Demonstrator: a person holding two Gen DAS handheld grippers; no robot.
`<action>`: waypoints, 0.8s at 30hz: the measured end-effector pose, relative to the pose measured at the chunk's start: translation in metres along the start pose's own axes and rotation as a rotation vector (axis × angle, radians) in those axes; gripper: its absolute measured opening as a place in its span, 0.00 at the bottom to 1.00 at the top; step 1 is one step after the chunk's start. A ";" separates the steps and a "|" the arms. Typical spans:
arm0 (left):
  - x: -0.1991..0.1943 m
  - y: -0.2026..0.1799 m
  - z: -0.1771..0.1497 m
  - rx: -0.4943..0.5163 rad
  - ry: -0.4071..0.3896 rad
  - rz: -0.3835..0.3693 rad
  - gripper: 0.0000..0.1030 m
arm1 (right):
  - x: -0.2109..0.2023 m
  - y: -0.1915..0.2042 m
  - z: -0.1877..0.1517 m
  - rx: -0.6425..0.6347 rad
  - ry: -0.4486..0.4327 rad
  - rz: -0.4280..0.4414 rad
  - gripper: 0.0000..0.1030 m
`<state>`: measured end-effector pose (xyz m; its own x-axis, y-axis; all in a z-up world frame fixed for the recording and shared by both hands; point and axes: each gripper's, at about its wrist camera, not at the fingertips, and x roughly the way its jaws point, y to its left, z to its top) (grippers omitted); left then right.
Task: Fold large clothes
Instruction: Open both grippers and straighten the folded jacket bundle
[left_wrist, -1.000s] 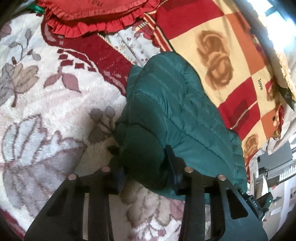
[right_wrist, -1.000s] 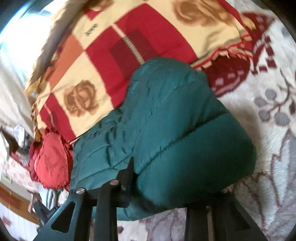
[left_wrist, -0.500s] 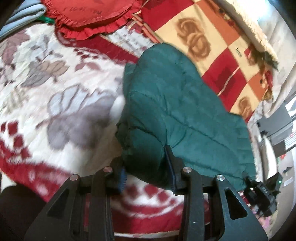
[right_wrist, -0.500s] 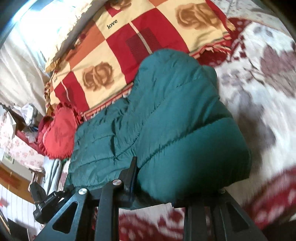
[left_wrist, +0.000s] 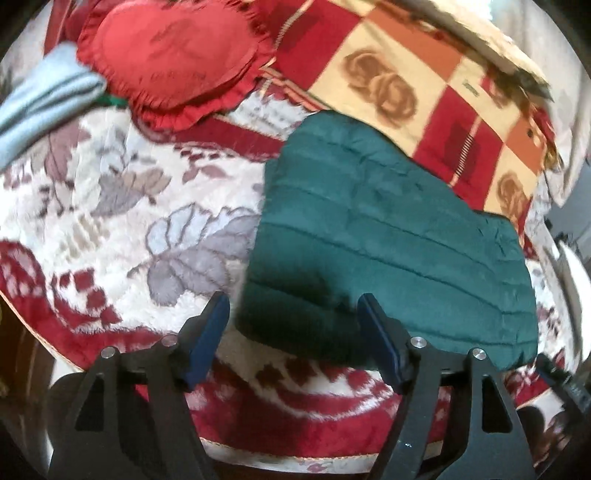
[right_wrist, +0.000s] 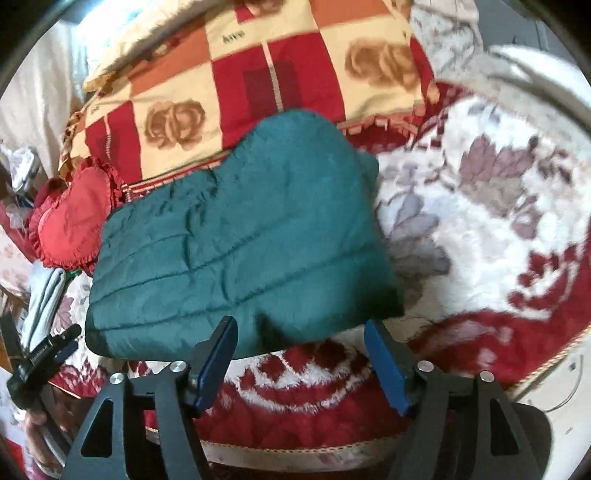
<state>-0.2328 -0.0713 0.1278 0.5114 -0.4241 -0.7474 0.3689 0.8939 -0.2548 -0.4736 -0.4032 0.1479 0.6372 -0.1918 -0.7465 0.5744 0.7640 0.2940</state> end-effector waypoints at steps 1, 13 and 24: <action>-0.003 -0.007 -0.002 0.016 -0.006 0.001 0.70 | -0.005 0.006 -0.001 -0.014 -0.016 0.002 0.74; -0.021 -0.057 -0.031 0.151 -0.071 0.050 0.70 | -0.012 0.084 -0.023 -0.200 -0.116 0.002 0.80; -0.025 -0.069 -0.042 0.201 -0.115 0.087 0.70 | 0.002 0.107 -0.032 -0.251 -0.120 -0.011 0.86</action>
<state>-0.3038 -0.1164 0.1387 0.6288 -0.3713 -0.6832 0.4610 0.8856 -0.0570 -0.4279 -0.3019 0.1587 0.6963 -0.2613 -0.6684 0.4462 0.8871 0.1181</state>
